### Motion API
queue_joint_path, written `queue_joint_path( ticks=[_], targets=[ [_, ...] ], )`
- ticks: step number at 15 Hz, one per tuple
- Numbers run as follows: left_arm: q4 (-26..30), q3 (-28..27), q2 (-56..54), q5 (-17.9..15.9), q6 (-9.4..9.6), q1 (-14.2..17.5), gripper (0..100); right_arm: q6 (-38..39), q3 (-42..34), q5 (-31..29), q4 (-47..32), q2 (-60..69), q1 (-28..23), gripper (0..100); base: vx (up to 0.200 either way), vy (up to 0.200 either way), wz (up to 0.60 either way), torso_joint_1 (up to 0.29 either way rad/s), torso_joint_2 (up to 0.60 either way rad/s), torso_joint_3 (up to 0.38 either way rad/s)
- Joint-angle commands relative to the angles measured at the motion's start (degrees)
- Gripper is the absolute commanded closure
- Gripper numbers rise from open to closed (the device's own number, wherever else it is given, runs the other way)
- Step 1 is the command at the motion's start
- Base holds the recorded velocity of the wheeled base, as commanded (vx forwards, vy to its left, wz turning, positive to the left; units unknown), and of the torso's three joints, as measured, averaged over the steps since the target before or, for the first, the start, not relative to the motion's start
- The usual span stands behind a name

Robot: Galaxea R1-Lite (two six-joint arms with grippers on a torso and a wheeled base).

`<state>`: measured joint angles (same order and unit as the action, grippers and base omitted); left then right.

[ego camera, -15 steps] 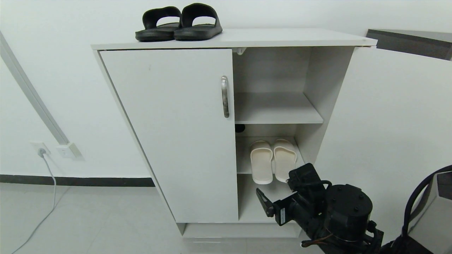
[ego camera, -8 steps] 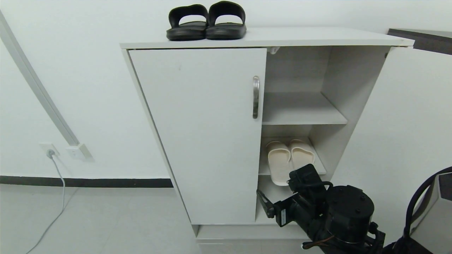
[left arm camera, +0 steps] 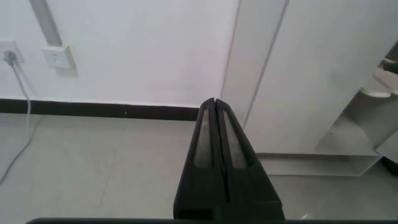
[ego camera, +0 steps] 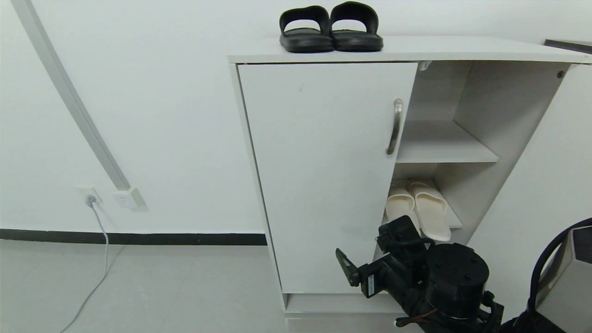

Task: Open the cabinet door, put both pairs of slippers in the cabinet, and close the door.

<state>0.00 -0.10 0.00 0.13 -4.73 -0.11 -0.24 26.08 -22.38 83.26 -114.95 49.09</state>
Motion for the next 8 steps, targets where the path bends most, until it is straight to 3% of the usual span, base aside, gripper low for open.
queue_joint_path(
  ticks=[1,8],
  targets=[
    [0.0,0.01,0.09,0.04,-0.02,0.02,100,-0.02,0.03,0.06,0.06,-0.28,0.04,0,0.0,0.0,0.0,0.0,0.0,0.0],
    [0.0,0.01,0.09,0.92,0.07,0.02,100,-1.51,-0.85,-0.03,0.76,-0.19,0.04,0,0.0,0.0,0.0,0.0,0.0,0.0]
  ],
)
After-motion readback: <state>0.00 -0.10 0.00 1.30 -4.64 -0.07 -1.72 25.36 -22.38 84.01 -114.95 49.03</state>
